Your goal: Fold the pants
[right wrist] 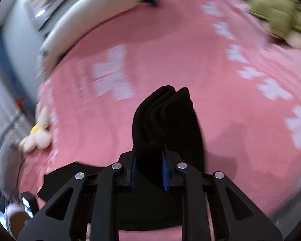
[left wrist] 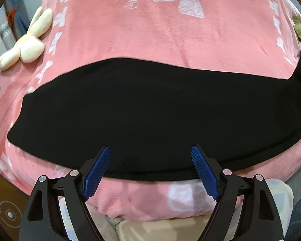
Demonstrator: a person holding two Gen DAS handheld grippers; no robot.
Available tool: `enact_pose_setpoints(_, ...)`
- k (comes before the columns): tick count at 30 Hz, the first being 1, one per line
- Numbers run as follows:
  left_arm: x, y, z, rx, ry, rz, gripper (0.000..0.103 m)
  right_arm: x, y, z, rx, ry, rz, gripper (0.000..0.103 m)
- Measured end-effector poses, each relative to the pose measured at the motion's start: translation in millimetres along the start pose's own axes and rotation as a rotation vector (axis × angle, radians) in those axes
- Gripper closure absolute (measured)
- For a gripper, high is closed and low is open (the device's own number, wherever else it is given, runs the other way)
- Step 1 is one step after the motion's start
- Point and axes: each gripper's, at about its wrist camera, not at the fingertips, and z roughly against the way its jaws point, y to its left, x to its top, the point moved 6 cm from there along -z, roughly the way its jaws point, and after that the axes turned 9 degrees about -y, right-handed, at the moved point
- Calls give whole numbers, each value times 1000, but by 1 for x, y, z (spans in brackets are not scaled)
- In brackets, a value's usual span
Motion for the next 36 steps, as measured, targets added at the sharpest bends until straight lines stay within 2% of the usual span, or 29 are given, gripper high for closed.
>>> enact_pose_setpoints(2,-5,18,1,-1,4,30,22,-9,53,-19,70,36,52,84)
enact_pose_setpoints(4,-11,41,3,6,6,65,22,-22,89,-35,118,70,92,84)
enact_pose_setpoints(7,-23,74,5,18,13,108,22,-59,149,-67,180,157,159,84)
enact_pose_setpoints(9,-28,93,5,25,17,129,22,-100,185,-93,213,244,207,84)
enact_pose_setpoints(10,-31,103,6,31,18,137,22,-112,192,-100,221,273,217,84)
enact_pose_setpoints(14,-37,128,7,40,15,160,22,-198,219,-132,237,451,296,79)
enact_pose_setpoints(16,-39,135,7,28,11,170,22,-217,221,-135,205,485,330,77)
enact_pose_setpoints(18,-38,140,7,10,11,180,22,-211,222,-118,196,448,334,65)
enact_pose_setpoints(19,-36,143,7,-6,8,189,22,-199,221,-106,197,412,315,62)
enact_pose_setpoints(20,-36,145,8,-22,4,203,22,-179,215,-90,180,349,287,52)
enact_pose_setpoints(21,-35,150,9,-41,-3,230,22,-160,203,-77,139,296,269,40)
enact_pose_setpoints(23,-33,160,9,-73,-21,295,21,-128,167,-53,-3,208,256,28)
enact_pose_setpoints(24,-33,164,9,-81,-29,319,21,-118,147,-46,-72,191,259,26)
enact_pose_setpoints(26,-30,174,9,-113,-47,383,21,-112,103,-38,-187,213,244,26)
enact_pose_setpoints(28,-27,186,6,-159,-63,451,21,-116,71,-39,-228,255,176,26)
enact_pose_setpoints(30,-24,203,2,-186,-65,529,22,-130,48,-44,-194,305,62,26)
enact_pose_setpoints(32,-23,221,3,-195,-72,612,22,-149,43,-55,-164,346,-10,28)
enact_pose_setpoints(34,-22,239,11,-159,-104,664,22,-164,45,-66,-148,367,-32,38)
enact_pose_setpoints(35,-22,241,13,-147,-108,662,22,-165,49,-68,-168,352,3,62)
enact_pose_setpoints(36,-21,243,16,-126,-111,649,22,-163,58,-68,-141,345,11,77)
